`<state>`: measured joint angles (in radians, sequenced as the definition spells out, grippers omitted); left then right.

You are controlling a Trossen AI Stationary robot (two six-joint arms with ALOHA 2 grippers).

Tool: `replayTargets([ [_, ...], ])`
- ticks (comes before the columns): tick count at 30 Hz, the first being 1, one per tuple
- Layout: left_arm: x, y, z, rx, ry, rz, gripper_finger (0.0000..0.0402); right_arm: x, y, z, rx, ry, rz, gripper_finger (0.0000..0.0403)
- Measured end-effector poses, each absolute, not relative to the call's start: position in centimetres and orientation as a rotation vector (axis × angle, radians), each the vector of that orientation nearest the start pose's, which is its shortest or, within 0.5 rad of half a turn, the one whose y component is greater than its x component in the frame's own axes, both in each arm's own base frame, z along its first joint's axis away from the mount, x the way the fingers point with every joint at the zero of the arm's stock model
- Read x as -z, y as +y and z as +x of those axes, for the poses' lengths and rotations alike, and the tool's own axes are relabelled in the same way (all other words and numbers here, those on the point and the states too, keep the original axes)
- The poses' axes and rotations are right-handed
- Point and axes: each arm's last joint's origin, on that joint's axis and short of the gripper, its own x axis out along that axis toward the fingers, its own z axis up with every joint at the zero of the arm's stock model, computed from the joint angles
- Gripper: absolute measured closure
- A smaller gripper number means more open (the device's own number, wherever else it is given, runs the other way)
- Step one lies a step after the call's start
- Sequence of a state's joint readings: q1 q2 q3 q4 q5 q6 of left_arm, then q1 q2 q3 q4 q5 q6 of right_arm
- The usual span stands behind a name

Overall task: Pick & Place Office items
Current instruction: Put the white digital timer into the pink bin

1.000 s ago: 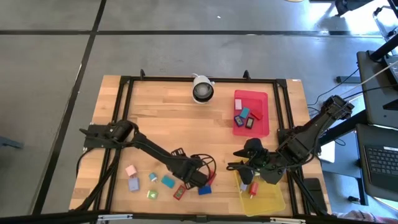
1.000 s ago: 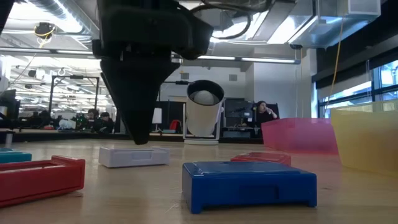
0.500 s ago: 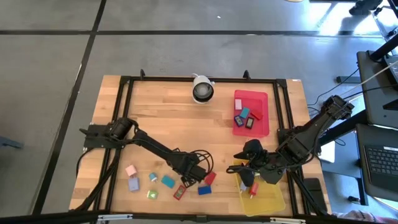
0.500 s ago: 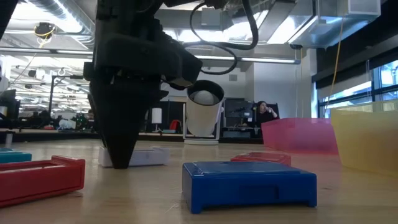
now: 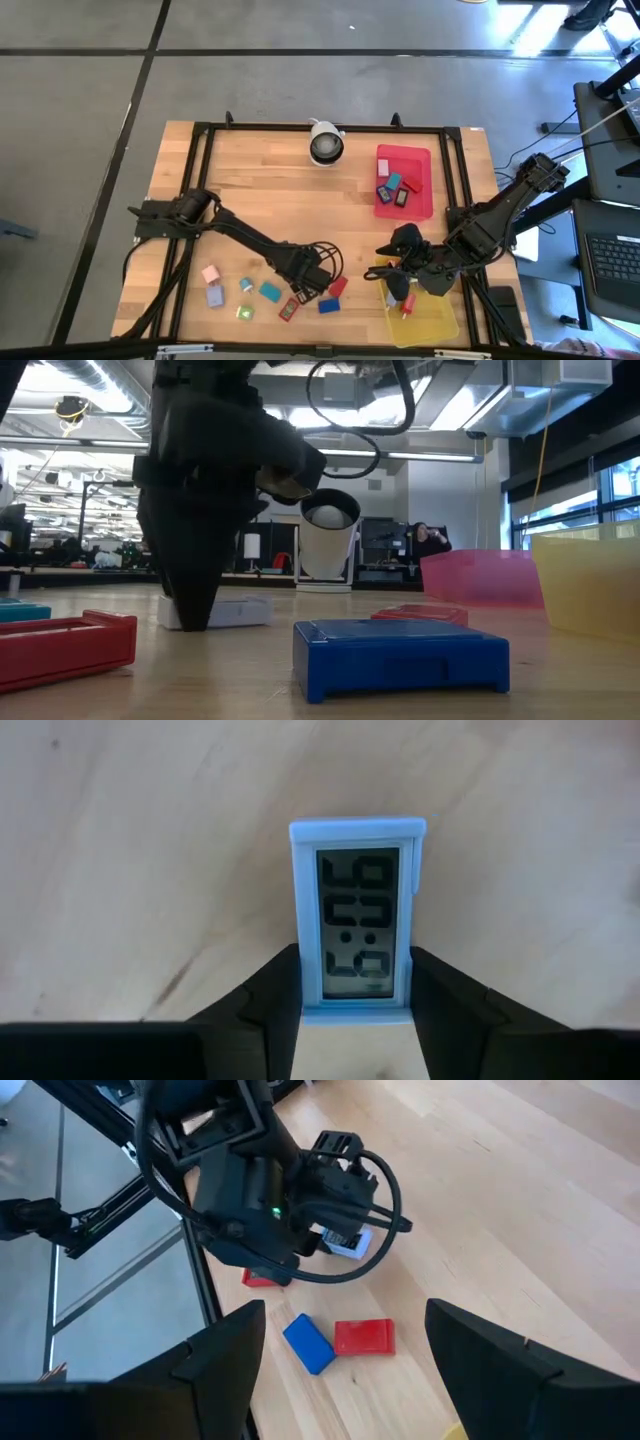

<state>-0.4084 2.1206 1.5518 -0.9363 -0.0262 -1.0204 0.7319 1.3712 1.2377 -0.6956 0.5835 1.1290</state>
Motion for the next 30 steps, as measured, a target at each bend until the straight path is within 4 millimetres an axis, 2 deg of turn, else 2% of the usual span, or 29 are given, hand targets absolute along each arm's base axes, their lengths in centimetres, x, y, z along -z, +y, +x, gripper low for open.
replayTargets([
  [3,-16.5,-16.1,37.3,-0.454,1.391,-0.496,0.0252,-32.2,17.6,22.0,0.233,0.628,0.582,0.0124],
  [8,-20.3,-16.0,38.0,-0.467,1.208,-0.454,0.0252,-32.2,17.3,22.3,0.259,0.611,0.632,0.0124],
  [14,-25.6,-15.8,38.9,-0.479,0.957,-0.352,0.0251,-32.2,15.5,23.5,0.384,0.554,0.791,0.0124],
  [19,-29.0,-15.8,39.7,-0.439,0.827,-0.248,0.0251,-32.3,14.1,24.4,0.440,0.527,0.824,0.0124],
  [25,-31.1,-15.8,40.5,-0.433,0.698,-0.129,0.0250,-32.4,13.5,25.0,0.427,0.532,0.866,0.0124],
  [30,-31.6,-15.8,41.0,-0.426,0.636,0.021,0.0249,-32.6,13.4,25.3,0.415,0.514,0.863,0.0124],
])
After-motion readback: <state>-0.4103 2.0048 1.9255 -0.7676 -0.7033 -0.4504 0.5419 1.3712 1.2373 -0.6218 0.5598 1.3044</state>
